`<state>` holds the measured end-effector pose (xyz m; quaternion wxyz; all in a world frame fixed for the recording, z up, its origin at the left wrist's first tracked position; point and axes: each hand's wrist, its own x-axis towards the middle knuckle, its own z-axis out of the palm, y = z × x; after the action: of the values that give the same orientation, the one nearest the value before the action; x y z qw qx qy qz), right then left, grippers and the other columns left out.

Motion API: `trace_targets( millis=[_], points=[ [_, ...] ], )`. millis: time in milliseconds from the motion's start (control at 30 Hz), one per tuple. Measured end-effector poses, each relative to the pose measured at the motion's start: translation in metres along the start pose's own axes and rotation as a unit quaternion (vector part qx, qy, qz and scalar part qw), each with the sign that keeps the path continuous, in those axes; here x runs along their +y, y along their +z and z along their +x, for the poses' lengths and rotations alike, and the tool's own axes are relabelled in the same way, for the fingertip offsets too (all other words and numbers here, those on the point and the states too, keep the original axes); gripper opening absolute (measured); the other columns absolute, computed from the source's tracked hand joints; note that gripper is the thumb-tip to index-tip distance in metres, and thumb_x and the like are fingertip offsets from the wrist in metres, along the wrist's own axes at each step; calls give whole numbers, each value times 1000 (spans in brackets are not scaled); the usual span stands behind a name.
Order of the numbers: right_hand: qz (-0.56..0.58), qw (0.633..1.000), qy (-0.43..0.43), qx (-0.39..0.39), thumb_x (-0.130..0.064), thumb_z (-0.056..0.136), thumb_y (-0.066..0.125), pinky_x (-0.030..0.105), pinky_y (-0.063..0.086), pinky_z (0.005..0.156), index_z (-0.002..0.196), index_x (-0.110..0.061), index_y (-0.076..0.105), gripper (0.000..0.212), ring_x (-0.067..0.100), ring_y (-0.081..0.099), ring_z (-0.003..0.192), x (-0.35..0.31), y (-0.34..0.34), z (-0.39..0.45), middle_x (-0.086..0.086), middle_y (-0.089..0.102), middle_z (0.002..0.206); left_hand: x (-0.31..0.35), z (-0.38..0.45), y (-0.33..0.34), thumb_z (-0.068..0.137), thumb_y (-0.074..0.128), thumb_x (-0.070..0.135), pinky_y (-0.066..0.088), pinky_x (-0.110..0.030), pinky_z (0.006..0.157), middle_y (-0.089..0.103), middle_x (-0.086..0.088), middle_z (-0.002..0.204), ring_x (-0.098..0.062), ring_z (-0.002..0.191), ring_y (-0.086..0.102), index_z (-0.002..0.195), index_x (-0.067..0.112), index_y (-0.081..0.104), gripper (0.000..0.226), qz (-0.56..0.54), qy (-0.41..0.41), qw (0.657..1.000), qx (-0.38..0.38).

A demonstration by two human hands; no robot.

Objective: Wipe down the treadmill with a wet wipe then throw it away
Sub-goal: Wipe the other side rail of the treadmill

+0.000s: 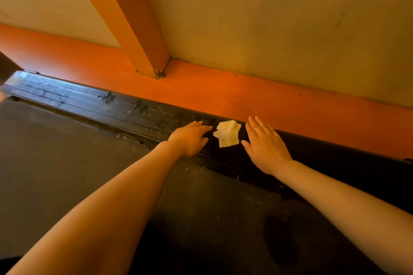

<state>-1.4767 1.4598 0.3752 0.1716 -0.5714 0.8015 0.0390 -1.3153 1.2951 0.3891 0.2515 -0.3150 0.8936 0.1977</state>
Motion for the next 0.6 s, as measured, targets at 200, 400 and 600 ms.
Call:
trace_targets(
  millis=[200, 400, 600],
  points=[
    [-50, 997, -21, -50, -49, 104, 20, 36, 1, 120, 155, -8, 1, 68, 22, -8, 150, 2, -25, 8, 9, -6, 163, 2, 4, -36, 104, 41, 33, 24, -46, 118, 18, -2, 162, -22, 149, 14, 153, 30, 24, 53, 76, 43, 994, -65],
    [-32, 998, -9, -51, -48, 104, 23, 34, 2, 120, 155, -10, 4, 67, 21, -7, 150, -11, -21, 16, 7, -5, 164, 0, 35, -61, 99, 44, 49, 44, -45, 105, 42, 2, 150, -23, 134, 44, 148, 32, 35, 53, 197, 143, 964, -111],
    [16, 994, 103, -22, -49, 104, 24, 33, 5, 120, 155, -10, 4, 68, 20, -9, 150, -30, 22, 2, 7, -6, 164, -20, 35, -41, 102, 38, 45, 30, -43, 116, 20, -3, 161, -23, 147, 21, 152, 30, 28, 53, 279, 258, 922, -75]
  ],
)
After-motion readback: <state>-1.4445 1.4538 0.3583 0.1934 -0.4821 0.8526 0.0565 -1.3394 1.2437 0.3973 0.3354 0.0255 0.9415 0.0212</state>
